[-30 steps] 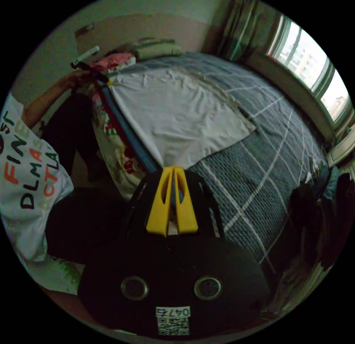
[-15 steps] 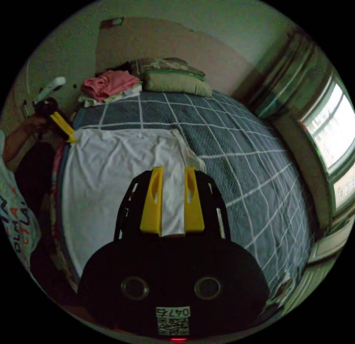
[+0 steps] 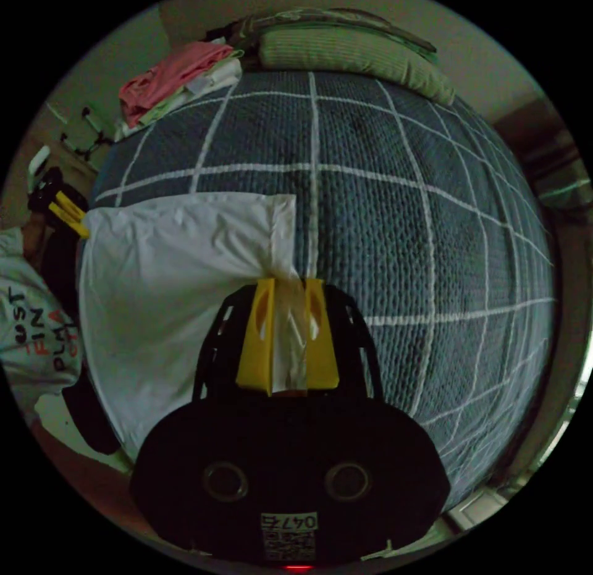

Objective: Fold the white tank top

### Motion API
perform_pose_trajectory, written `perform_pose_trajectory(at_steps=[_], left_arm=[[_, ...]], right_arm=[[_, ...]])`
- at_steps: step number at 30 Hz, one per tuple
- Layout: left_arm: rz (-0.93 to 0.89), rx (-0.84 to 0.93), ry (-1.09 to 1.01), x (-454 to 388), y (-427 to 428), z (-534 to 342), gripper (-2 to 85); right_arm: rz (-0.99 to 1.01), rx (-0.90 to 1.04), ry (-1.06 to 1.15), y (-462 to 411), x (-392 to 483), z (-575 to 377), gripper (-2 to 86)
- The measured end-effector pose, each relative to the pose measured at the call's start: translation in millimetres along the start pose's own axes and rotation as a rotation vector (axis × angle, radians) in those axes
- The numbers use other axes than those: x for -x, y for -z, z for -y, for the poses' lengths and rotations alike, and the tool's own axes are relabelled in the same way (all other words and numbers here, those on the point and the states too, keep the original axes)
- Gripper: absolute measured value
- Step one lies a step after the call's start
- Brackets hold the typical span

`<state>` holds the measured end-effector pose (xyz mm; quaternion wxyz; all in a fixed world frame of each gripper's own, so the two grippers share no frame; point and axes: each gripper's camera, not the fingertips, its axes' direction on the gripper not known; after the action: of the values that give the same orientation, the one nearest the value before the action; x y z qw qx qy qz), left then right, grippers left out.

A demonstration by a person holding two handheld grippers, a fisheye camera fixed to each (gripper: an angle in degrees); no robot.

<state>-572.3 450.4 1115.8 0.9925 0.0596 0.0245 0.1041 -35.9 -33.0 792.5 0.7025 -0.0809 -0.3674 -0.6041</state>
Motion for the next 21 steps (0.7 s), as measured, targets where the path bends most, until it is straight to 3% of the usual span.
perform_pose_trajectory(at_steps=[4, 11, 16, 21], left_arm=[[-0.137, -0.022, -0.053, -46, -4, 9, -0.1], [-0.141, -0.094, -0.301, -197, -13, 39, -0.5], [-0.181, -0.035, -0.551, -353, -86, 61, -0.3], [-0.174, 0.097, -0.606, -446, -174, 65, 0.2]], right_arm=[[-0.013, -0.044, 0.049, 10, -6, -11, 0.1], [-0.011, -0.382, 0.014, 69, -25, -111, -0.2], [-0.001, -0.492, -0.101, 83, -35, -225, -0.2], [0.0, -0.464, -0.241, 61, -34, -333, 0.0]])
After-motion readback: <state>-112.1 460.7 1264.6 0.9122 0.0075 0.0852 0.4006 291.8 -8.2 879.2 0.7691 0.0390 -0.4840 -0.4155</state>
